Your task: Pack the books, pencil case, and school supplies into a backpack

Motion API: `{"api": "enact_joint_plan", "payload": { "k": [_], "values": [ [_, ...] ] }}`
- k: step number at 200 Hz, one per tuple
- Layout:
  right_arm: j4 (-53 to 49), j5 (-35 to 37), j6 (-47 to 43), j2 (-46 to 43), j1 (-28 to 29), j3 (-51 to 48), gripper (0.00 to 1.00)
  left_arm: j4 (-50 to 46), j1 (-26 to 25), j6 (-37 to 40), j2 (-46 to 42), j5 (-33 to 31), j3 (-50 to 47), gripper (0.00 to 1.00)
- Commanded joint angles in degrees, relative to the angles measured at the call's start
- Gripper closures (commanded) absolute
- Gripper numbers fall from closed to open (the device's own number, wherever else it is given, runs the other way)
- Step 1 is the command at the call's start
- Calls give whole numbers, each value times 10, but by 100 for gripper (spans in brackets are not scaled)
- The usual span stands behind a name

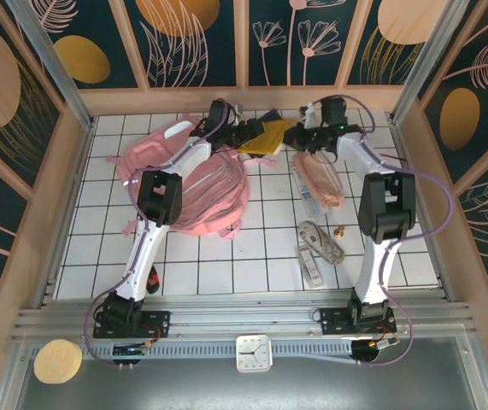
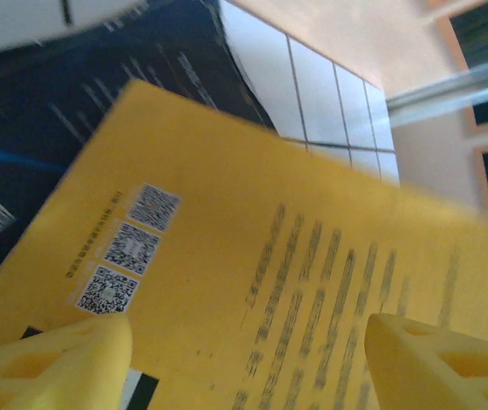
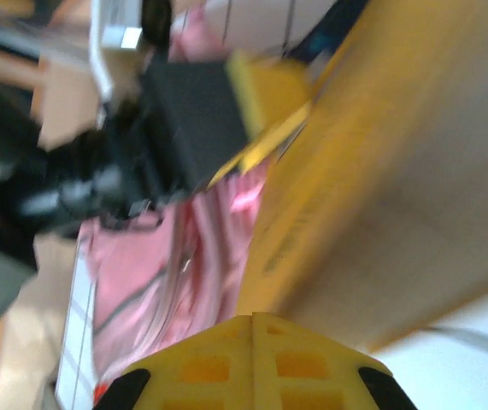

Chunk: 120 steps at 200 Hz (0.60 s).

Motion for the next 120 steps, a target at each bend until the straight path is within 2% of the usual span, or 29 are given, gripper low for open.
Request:
{"api": "enact_joint_plan", "payload": {
  "k": [1,31,36,53,65,87,100,120],
  "values": [
    [-17,3,15,-55,22,-107,100,0,-26,6,-25,82,-27,29],
    [-4,19,25,-100,18,-195,100,11,-37,-3,-15,90,-20,30],
    [-5,20,28,-102,18,-198,93,9,-37,0,-14,89,-19,30],
    [6,21,51,-113,21,-202,53,-32,-37,37,-15,66,-3,29],
    [23,30,78,-128,30,-215,38,-59,-37,60,-18,46,7,28],
    [29,48,117,-145,36,-245,28,-87,-38,84,-27,20,13,25],
    [26,68,140,-158,29,-265,19,-105,-37,97,-44,1,12,24],
    [26,64,168,-159,11,-281,18,-133,-37,118,-82,-38,-10,23]
  ]
}}
